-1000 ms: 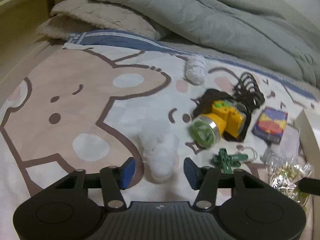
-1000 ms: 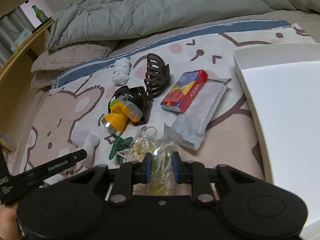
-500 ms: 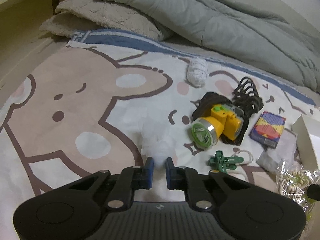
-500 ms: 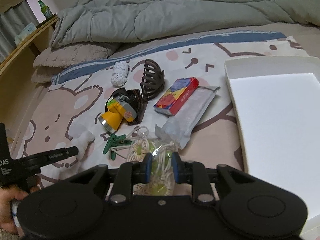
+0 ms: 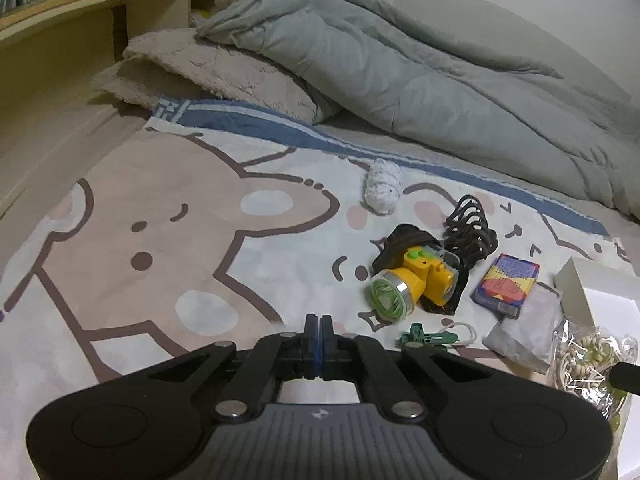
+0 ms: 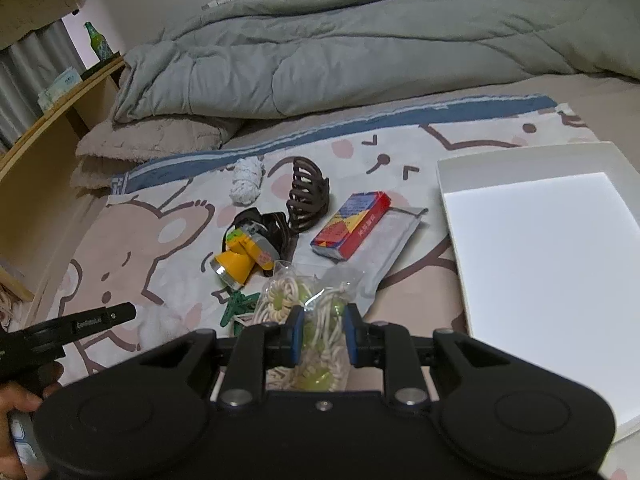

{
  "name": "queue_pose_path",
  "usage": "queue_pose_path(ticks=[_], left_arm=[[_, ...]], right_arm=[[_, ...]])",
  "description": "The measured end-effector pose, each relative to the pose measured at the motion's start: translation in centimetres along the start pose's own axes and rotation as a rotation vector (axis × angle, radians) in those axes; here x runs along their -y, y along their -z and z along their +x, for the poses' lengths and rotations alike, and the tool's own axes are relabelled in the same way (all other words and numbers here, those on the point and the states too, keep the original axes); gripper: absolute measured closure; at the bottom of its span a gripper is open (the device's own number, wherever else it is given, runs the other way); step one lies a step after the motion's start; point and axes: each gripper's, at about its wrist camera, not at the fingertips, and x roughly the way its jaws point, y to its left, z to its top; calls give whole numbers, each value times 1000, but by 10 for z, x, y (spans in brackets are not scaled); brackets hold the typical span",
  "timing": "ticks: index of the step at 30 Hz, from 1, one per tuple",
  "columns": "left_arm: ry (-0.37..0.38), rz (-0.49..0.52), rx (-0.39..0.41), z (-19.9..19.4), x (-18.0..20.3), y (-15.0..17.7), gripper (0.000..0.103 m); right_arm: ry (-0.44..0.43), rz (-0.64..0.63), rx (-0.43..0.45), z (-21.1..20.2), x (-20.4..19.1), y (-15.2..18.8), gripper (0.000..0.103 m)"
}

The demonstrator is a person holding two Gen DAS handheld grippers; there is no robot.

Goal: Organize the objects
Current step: 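Close the left gripper on the white cotton ball and lift it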

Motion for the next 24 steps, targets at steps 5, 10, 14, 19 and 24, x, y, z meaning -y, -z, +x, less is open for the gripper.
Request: queue_pose_path(ticks=[5,10,14,19,24], left_arm=[[9,7,-79,2,-4,8,80],[-35,82,-178,21,-5,19,63],[-43,85,-234,36,-7,24,63],[-17,45,-247,49,-4,23,62],[-18,48,-300,68,2,25,62]], right_arm=[[-1,-7,14,-13,-3,3,81],[-4,-27,7,-21,-8,8,81],[-19,-39,3,-24,-10,9,81],[-28,-61,-16,-19,-14,11,81],[-25,-81,-42,-10,-15,12,80]])
